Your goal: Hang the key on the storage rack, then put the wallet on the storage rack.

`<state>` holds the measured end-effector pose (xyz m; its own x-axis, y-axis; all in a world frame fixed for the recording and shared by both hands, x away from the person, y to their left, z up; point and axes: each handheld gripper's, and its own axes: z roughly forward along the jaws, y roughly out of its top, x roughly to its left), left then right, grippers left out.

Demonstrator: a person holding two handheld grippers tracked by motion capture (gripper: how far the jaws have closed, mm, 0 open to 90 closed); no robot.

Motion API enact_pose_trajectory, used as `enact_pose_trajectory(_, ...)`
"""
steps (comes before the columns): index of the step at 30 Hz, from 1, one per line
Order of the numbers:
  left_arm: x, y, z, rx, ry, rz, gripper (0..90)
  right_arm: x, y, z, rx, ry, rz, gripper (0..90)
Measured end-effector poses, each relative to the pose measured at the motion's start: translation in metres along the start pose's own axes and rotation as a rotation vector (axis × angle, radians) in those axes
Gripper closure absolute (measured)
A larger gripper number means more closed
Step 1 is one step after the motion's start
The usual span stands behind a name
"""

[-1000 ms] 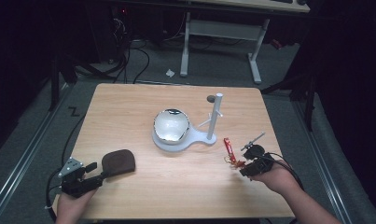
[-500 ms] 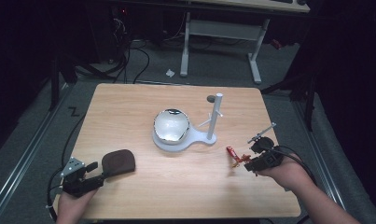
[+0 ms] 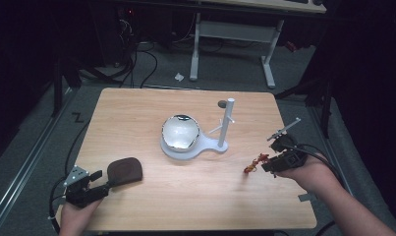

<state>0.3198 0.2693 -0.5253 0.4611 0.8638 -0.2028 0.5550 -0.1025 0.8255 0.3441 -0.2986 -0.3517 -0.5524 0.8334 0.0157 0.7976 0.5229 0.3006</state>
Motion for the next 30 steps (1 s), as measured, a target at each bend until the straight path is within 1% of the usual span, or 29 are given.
enact_pose_trajectory(4,0.001,0.000,0.000,-0.014,0.004,-0.002,31.3,0.003,0.004,-0.009,-0.017,-0.003,-0.013,66.1)
enact_pose_trajectory(9,0.000,0.000,0.000,-0.013,0.014,0.019,31.2,0.004,0.006,-0.011,-0.026,0.000,-0.018,66.1)
enact_pose_trajectory(12,0.000,0.000,0.001,-0.012,0.032,0.028,30.6,0.005,0.008,-0.009,-0.030,0.000,-0.013,66.1)
enact_pose_trajectory(14,0.000,0.001,0.000,-0.019,0.034,0.025,30.5,0.005,0.009,-0.006,-0.020,0.003,-0.021,66.2)
enact_pose_trajectory(17,-0.002,0.001,0.000,-0.022,0.042,0.035,30.5,0.005,0.012,-0.004,-0.013,0.004,-0.030,66.1)
enact_pose_trajectory(22,-0.002,0.002,0.003,-0.017,0.037,0.034,30.4,0.004,0.016,-0.004,-0.021,0.014,-0.040,66.2)
enact_pose_trajectory(24,-0.003,0.002,0.004,-0.013,0.033,0.042,30.1,0.004,0.018,-0.004,-0.031,0.018,-0.042,66.1)
enact_pose_trajectory(27,-0.004,0.001,0.004,-0.003,0.038,0.058,29.3,0.004,0.021,-0.001,-0.037,0.027,-0.030,66.2)
enact_pose_trajectory(30,-0.003,0.000,0.002,-0.005,0.035,0.049,29.3,0.006,0.023,0.001,-0.028,0.027,-0.027,66.2)
